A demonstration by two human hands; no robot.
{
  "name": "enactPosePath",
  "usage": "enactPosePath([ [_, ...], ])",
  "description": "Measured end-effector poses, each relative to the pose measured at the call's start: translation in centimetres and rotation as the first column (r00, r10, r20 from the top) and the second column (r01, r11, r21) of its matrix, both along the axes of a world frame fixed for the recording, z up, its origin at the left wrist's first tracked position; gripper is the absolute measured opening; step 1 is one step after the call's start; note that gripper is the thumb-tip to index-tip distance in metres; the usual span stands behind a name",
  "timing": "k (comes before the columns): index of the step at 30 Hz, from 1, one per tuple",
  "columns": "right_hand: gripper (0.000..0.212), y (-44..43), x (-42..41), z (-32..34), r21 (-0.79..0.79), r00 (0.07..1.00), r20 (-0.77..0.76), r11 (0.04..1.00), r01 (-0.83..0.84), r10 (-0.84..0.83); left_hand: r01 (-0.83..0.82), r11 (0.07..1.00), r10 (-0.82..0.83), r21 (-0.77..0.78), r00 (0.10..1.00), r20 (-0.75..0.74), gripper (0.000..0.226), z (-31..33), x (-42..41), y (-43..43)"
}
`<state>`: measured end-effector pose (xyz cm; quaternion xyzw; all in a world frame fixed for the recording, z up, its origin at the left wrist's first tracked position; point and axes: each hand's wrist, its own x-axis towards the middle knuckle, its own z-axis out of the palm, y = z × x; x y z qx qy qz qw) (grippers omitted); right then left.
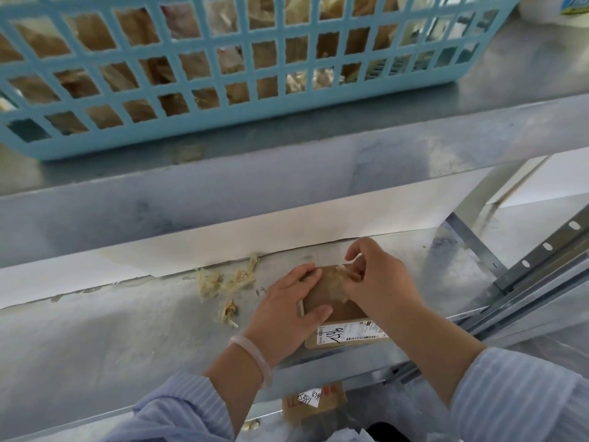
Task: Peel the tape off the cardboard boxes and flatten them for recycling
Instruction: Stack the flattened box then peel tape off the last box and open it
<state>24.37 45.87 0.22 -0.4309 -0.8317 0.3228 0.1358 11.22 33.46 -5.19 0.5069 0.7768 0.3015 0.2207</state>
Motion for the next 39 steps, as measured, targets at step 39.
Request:
enactPosePath([
  [39,0.018,0.5,3.1,-1.7,0.122,0.986,0.157,0.990,-0.072,0.053,0.071,0.994,-0.041,0.079,0.942,-0.334,0.045,1.3,3.1,1.8],
])
